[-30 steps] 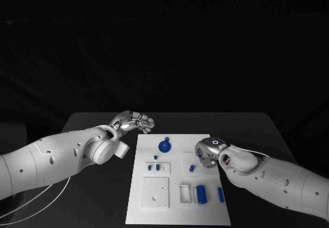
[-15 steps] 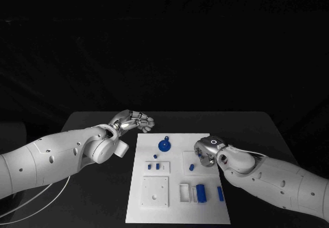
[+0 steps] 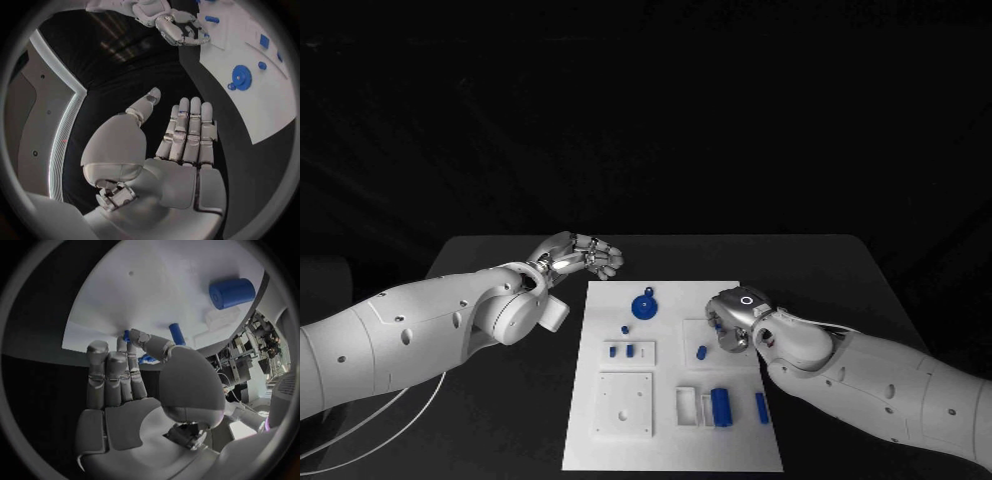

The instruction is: Assemble the parts on the task board

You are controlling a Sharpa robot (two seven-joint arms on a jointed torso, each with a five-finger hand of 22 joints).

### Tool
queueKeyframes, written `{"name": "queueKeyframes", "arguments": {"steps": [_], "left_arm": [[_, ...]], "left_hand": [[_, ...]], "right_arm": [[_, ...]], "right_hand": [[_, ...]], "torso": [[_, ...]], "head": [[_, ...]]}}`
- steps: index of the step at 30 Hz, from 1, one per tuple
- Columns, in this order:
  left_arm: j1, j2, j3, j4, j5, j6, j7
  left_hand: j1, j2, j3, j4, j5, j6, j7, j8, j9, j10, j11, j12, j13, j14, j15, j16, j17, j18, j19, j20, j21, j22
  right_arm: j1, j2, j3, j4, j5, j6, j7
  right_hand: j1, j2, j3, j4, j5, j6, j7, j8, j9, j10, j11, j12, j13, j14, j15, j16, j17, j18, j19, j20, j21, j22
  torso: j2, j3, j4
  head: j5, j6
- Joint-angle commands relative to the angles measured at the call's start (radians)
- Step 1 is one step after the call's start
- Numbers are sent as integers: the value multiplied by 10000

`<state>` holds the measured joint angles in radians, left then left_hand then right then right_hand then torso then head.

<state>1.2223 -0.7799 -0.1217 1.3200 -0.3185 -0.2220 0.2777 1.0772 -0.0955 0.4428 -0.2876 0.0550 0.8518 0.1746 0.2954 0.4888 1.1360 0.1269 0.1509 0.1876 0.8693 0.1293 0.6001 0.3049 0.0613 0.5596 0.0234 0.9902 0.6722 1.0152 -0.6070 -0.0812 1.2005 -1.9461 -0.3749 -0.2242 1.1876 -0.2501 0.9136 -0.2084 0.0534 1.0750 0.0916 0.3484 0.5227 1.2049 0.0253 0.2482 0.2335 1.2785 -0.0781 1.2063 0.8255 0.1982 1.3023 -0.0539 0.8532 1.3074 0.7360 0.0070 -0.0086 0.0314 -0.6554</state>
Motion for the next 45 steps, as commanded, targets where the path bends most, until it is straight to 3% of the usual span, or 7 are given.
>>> {"name": "queueKeyframes", "arguments": {"steps": [1,13,24,35,39,45], "left_arm": [[8,24,7,12,73,37,40],[8,-23,7,-39,118,-33,34],[8,-27,8,-59,128,-59,30],[8,-43,8,-68,131,-53,0],[9,-53,8,-64,131,-28,-16],[9,-61,7,-48,131,-23,-25]], "left_hand": [[-32,24,-66,12,-2,-62,-22,37,0,-27,9,-27,-12,68,-10,-58,11,198,-11,50,-62,10],[-39,31,-69,17,-1,-70,-20,36,-2,-31,12,-30,-15,73,-10,-77,18,196,-12,50,-64,13],[-48,37,-71,22,1,-75,-18,35,-4,-34,13,-32,-17,75,-8,-91,24,195,-14,51,-66,15],[-56,33,-75,22,1,-85,-16,32,-6,-42,16,-36,-20,74,-6,-113,30,193,-19,52,-71,16],[-63,30,-78,24,1,-89,-14,31,-7,-45,18,-38,-22,74,-5,-124,34,191,-22,53,-73,17],[-73,19,-84,24,1,-97,-11,30,-10,-53,22,-42,-26,73,-2,-145,41,189,-28,55,-78,18]], "right_arm": [[-13,2,-5,52,-248,-160,24],[-7,-214,11,382,-299,-386,-21],[72,-382,183,650,-293,-438,-3],[139,-508,195,686,103,-87,108],[147,-509,192,634,315,306,57],[146,-407,161,444,333,451,49]], "right_hand": [[55,19,28,-31,-47,69,9,54,-8,1018,31,66,30,38,-45,31,-10,636,27,-46,59,199],[45,-12,44,-11,-46,109,-8,69,-2,1061,14,59,60,76,-62,27,-16,636,55,-60,82,194],[45,-37,59,5,-47,130,-16,77,1,1081,7,52,74,96,-70,24,-19,636,69,-69,91,191],[31,-106,129,72,-46,120,-13,59,-5,1077,10,3,95,104,-68,-11,-37,636,62,-69,81,174],[-269,-461,7,176,-37,-172,112,-119,-79,780,137,-231,50,67,50,-86,-75,632,16,-9,65,171],[-1053,-513,-1197,-458,-4,-1083,507,-602,-289,93,425,-732,-82,-82,332,-111,-67,636,-216,62,48,202]], "torso": [[-3,-2,3],[-6,-8,-1],[-5,-2,-2],[-3,13,-12],[-5,11,-19],[-2,12,-8]], "head": [[-21,-34],[68,-12],[51,7],[37,6],[45,5],[33,9]]}}
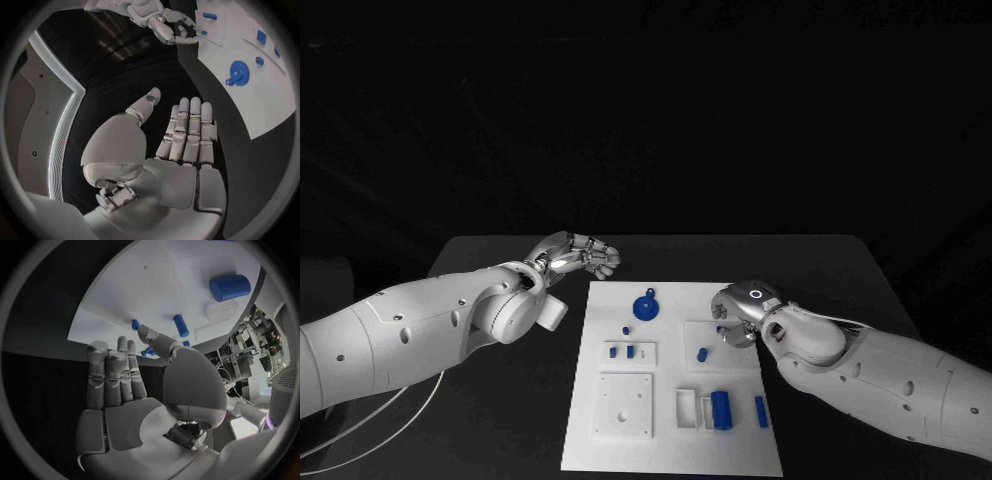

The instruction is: Assemble the parts on the task board

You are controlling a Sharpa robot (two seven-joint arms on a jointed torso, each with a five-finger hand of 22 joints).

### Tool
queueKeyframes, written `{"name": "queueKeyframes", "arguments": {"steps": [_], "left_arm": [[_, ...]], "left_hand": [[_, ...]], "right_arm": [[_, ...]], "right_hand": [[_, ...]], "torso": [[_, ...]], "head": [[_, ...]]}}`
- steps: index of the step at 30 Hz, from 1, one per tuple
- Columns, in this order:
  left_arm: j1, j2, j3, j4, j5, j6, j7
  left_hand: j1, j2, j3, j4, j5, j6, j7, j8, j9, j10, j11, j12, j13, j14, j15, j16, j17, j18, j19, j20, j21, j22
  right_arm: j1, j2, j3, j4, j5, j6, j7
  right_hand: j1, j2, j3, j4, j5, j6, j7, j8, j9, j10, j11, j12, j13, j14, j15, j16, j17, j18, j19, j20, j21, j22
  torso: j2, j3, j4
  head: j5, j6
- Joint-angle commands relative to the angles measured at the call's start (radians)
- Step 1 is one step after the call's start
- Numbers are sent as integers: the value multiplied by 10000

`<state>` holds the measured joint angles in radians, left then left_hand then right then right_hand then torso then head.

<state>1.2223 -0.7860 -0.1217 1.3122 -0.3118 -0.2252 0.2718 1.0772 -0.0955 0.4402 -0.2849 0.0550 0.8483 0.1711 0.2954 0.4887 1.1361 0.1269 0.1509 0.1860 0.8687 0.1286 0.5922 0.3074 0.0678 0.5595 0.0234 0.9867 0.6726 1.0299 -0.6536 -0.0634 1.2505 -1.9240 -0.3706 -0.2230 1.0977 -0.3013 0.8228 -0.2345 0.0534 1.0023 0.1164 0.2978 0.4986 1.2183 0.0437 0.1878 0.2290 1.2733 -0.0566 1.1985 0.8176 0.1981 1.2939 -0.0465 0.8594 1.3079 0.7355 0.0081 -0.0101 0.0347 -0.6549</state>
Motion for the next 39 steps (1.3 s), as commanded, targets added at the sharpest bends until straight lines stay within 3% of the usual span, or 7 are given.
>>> {"name": "queueKeyframes", "arguments": {"steps": [1,9,16,22,28,35,39], "left_arm": [[9,-1,7,30,64,11,36],[9,0,7,53,65,33,36],[9,-9,7,57,65,38,29],[9,-17,7,81,65,86,-2],[9,-28,7,86,65,81,-4],[9,-34,7,93,65,63,-9],[9,-36,7,101,65,65,-13]], "left_hand": [[-73,19,-58,-2,0,-62,25,30,-9,-54,22,-43,-10,79,5,-66,16,124,-28,55,-43,15],[-77,19,-59,-1,0,-65,26,30,-9,-56,23,-44,-11,80,6,-76,20,124,-31,56,-45,16],[-79,22,-58,0,1,-66,26,31,-9,-56,23,-44,-12,83,6,-84,25,123,-33,56,-47,17],[-86,24,-60,4,0,-67,26,32,-10,-56,24,-44,-13,85,7,-92,29,122,-34,57,-48,18],[-93,27,-61,7,0,-68,27,33,-10,-57,25,-45,-14,88,8,-101,34,121,-35,58,-49,19],[-100,31,-62,9,0,-70,28,34,-11,-59,26,-46,-15,92,8,-112,40,121,-37,59,-51,21],[-110,32,-64,14,0,-72,29,34,-12,-61,27,-47,-16,93,9,-121,45,119,-38,60,-52,22]], "right_arm": [[-1,82,-25,-80,112,414,43],[-11,290,-120,-332,-19,618,-1],[-39,367,-149,-358,-140,641,-11],[-54,356,-151,-358,-308,656,-99],[-61,360,-152,-353,-438,700,-214],[-109,422,-174,-401,-676,799,-346],[-146,476,-185,-449,-680,761,-365]], "right_hand": [[-200,4,-391,-278,-4,-420,283,-125,-63,-152,273,-203,-65,-50,168,-31,16,637,-157,-4,-21,193],[-86,10,-476,-432,-28,-478,314,-119,-73,-156,326,-264,-68,-70,207,6,33,637,-157,17,-27,169],[379,60,149,30,-51,-79,131,154,33,310,161,-71,105,-33,44,55,43,637,-65,-6,21,165],[757,385,552,272,-48,368,-67,409,136,769,-22,163,319,1,-125,71,40,637,-31,-29,73,184],[823,493,654,298,-48,506,-125,482,172,899,-90,231,426,14,-192,72,38,637,-39,-34,107,196],[821,437,668,278,-49,548,-144,501,185,932,-114,246,487,23,-217,74,38,637,-39,-44,137,201],[721,223,648,316,-48,514,-132,475,177,880,-99,211,520,8,-204,59,31,637,-63,-33,134,189]], "torso": [[5,2,10],[14,-1,22],[7,-9,14],[5,-8,18],[5,-8,7],[8,-2,14],[11,2,13]], "head": [[1,4],[-9,-22],[0,-59],[-9,-80],[-16,-86],[-9,-110],[-6,-132]]}}
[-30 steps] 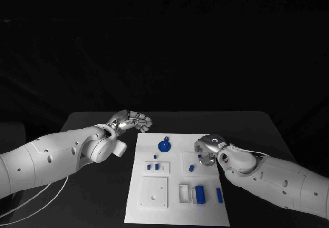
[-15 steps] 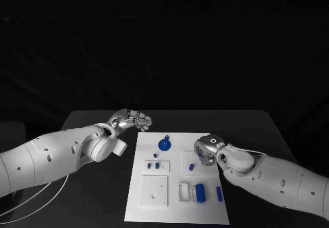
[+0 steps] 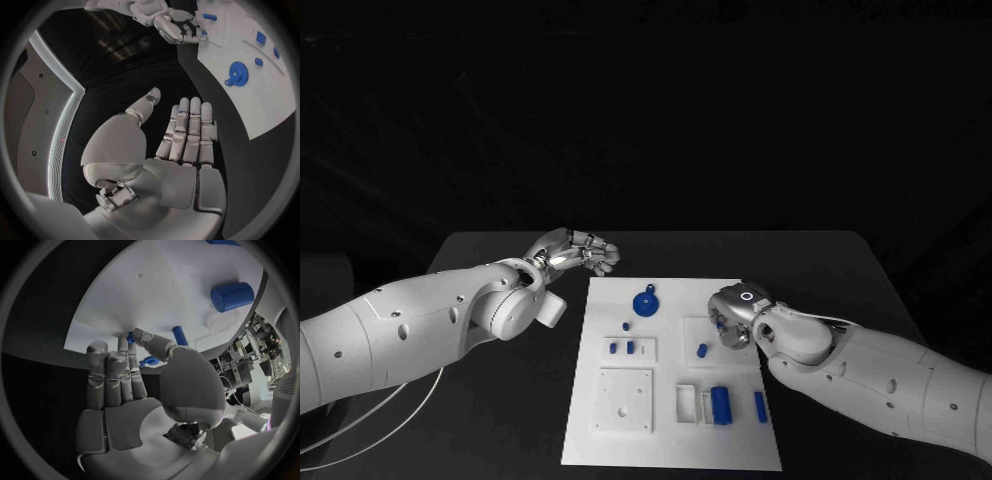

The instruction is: Assemble the parts on the task board

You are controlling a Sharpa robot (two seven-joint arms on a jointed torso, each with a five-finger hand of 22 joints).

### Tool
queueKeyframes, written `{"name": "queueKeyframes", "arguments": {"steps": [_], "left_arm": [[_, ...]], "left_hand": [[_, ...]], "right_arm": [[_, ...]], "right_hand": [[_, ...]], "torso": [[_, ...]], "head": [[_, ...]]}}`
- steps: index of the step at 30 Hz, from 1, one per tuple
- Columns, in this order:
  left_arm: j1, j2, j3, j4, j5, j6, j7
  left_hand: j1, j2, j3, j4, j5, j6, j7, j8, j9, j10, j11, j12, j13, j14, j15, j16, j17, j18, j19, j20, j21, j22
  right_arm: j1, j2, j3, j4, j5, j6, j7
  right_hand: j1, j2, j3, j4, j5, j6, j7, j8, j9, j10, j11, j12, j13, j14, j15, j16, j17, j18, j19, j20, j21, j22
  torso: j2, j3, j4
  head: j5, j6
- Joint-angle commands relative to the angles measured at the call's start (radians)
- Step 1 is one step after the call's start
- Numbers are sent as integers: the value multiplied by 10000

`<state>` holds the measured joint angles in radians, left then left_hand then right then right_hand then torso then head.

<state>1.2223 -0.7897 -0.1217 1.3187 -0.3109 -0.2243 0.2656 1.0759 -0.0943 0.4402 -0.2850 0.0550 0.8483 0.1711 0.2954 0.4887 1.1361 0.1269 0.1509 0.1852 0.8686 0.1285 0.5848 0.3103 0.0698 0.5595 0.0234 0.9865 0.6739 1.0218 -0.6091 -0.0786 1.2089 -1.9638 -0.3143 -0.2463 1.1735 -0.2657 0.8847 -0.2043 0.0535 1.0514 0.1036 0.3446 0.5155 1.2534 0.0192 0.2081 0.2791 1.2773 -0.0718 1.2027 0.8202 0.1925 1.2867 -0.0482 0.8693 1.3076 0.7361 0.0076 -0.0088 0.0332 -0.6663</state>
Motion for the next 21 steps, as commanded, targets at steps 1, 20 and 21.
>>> {"name": "queueKeyframes", "arguments": {"steps": [1,20,21], "left_arm": [[9,0,7,36,55,56,46],[9,22,7,-2,57,-6,51],[8,21,7,-10,57,-11,53]], "left_hand": [[-99,20,-65,14,0,-72,29,34,-11,-61,27,-47,-9,95,10,-48,16,99,-38,60,-51,9],[-112,47,-59,21,2,-75,28,37,-13,-60,27,-46,-11,106,9,-74,33,100,-38,59,-53,14],[-113,49,-58,22,2,-75,28,38,-13,-60,27,-46,-11,108,9,-76,35,100,-38,59,-53,15]], "right_arm": [[-71,42,-36,-43,-283,191,-133],[-190,52,-41,91,-627,-360,-257],[-190,42,-41,101,-645,-376,-262]], "right_hand": [[-69,-182,27,38,-49,8,3,-3,3,512,153,-5,26,-37,-46,12,2,693,5,-12,32,188],[125,103,284,42,-48,393,-156,177,91,872,-6,127,295,119,-200,70,19,693,153,-131,178,200],[123,107,285,36,-48,403,-160,182,95,882,-11,130,306,127,-206,70,19,693,159,-138,185,200]], "torso": [[5,7,2],[-1,-4,8],[-1,-5,8]], "head": [[11,-20],[-43,-57],[-43,-58]]}}
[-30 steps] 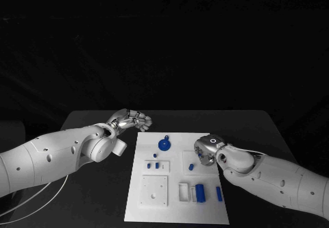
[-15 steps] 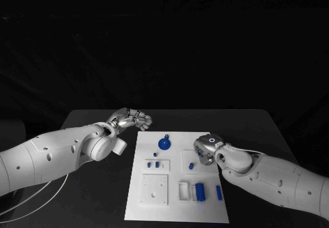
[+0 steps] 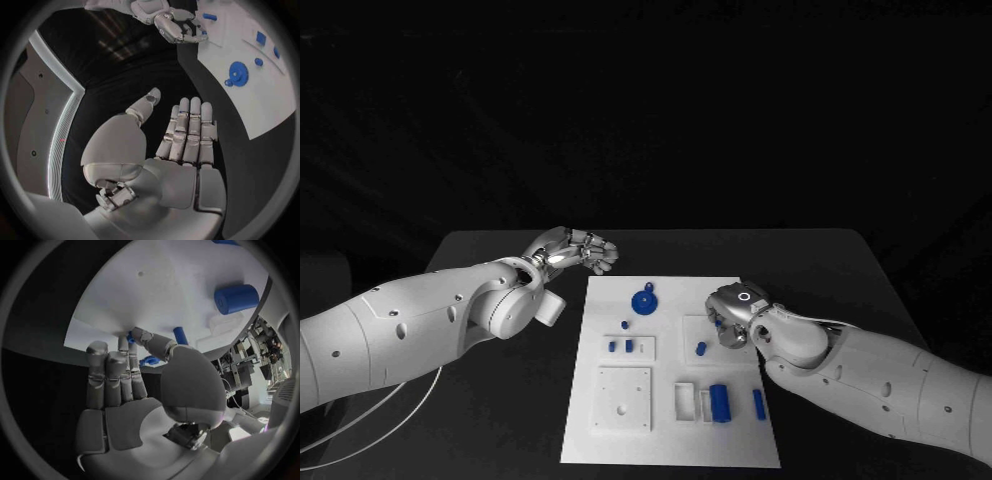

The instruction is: Assemble the parts on the task board

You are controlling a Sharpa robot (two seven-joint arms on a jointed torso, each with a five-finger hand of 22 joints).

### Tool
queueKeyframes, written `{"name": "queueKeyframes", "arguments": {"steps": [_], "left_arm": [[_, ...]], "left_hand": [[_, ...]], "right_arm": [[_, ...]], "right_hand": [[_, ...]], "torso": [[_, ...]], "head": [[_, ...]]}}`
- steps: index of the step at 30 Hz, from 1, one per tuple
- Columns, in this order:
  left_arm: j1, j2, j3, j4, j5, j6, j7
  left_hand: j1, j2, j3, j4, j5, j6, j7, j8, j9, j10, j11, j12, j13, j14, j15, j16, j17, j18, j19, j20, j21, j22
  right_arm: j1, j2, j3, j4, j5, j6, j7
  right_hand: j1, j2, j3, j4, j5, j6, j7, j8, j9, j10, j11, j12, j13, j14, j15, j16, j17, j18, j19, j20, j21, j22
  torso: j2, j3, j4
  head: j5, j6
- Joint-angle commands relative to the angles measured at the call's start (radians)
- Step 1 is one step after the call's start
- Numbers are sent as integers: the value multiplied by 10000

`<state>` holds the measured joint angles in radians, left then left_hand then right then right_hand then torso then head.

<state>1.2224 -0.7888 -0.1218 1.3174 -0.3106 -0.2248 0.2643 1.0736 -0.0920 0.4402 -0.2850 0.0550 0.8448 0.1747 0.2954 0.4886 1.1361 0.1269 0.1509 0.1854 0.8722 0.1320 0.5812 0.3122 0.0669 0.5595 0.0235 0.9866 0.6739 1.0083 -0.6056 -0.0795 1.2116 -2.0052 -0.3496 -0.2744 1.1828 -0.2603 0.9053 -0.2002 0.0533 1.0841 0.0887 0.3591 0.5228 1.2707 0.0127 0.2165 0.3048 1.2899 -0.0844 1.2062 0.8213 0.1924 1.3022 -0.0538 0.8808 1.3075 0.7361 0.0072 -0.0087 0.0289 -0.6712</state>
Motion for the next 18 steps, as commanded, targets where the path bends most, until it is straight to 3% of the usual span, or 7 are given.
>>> {"name": "queueKeyframes", "arguments": {"steps": [1,9,18], "left_arm": [[8,9,8,0,55,-15,72],[8,-3,9,-28,75,-47,89],[8,-5,9,-55,121,-73,103]], "left_hand": [[-90,28,-58,22,2,-40,-8,38,-12,-59,27,-46,-13,73,-26,-41,18,129,-37,59,-54,15],[-94,34,-56,22,2,-39,-10,40,-12,-58,26,-45,-13,80,-27,-50,25,130,-36,58,-53,17],[-102,38,-56,23,3,-40,-11,42,-13,-57,26,-44,-14,85,-27,-61,33,130,-35,58,-54,20]], "right_arm": [[-55,-6,-32,90,-250,-51,6],[-56,-141,-18,256,-363,-185,-66],[-55,-166,73,316,-404,-356,-104]], "right_hand": [[25,51,76,-12,-46,88,-17,42,27,718,49,50,59,10,-86,35,8,694,11,-90,79,202],[19,38,70,-57,-46,148,-44,67,56,777,13,64,139,51,-123,33,11,694,89,-159,185,224],[10,29,69,-63,-46,173,-54,77,70,802,1,69,179,64,-135,37,19,693,115,-193,243,230]], "torso": [[-1,0,5],[-3,3,-2],[-3,2,0]], "head": [[0,-13],[12,-14],[0,2]]}}
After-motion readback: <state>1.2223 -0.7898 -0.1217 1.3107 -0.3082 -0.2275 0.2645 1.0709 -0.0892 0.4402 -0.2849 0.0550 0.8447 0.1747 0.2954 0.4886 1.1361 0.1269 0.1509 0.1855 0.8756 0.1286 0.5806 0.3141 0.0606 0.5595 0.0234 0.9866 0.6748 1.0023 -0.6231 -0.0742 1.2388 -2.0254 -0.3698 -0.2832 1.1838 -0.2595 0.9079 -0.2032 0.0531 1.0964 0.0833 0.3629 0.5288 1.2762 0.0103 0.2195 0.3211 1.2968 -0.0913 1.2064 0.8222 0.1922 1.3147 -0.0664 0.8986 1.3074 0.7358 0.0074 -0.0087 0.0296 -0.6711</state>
